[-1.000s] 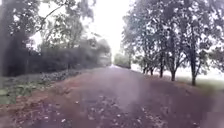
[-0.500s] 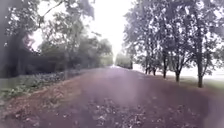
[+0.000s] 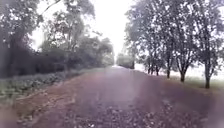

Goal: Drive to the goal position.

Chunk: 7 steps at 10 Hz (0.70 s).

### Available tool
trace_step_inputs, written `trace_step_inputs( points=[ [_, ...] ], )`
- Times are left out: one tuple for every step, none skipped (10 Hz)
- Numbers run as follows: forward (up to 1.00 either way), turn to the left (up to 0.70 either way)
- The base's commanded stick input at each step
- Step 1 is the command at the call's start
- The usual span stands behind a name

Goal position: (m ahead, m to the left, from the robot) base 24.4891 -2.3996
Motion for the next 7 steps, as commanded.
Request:
trace_step_inputs(
  points=[
    [1.0,0.0],
    [1.0,0.0],
    [1.0,0.0],
    [1.0,0.0],
    [1.0,0.0],
    [1.0,0.0],
    [1.0,0.0]
  ],
)
